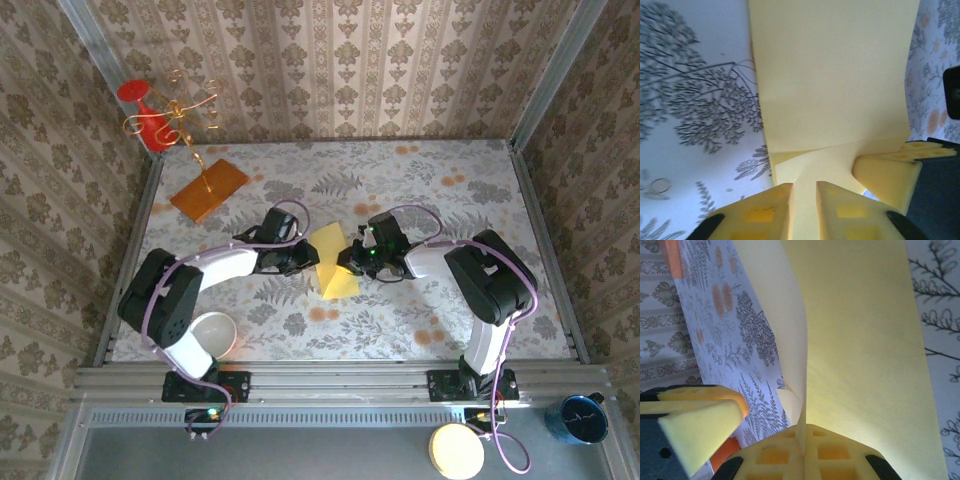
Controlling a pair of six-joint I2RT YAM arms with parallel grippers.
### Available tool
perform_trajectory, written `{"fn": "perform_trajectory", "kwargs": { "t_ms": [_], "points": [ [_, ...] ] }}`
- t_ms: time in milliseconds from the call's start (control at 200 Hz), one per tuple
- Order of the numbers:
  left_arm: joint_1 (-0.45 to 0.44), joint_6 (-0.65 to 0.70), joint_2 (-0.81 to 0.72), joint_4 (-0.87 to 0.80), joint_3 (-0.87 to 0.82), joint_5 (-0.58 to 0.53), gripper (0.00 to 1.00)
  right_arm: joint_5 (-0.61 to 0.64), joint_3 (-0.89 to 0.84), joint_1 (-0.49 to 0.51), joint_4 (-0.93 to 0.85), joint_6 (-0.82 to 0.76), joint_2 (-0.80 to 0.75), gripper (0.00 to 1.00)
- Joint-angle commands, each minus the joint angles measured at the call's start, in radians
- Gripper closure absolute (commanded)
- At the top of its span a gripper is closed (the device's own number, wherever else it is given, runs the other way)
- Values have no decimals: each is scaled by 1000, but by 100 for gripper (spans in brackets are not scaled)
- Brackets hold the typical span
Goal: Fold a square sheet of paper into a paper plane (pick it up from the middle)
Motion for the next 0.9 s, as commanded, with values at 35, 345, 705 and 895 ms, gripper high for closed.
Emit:
{"fn": "perform_trajectory", "kwargs": {
  "t_ms": [35,345,705,895],
  "points": [
    [37,-61,-108,86,-76,-11,71,22,-10,3,45,-26,-85,94],
    [48,-135,-292,259,-141,69,22,-66,34,-22,151,-15,-237,94],
    [45,-252,-338,420,-163,169,7,-148,76,-42,275,103,-277,92],
    [51,-303,-333,514,-169,216,15,-156,61,-59,276,114,-288,92]
  ]
}}
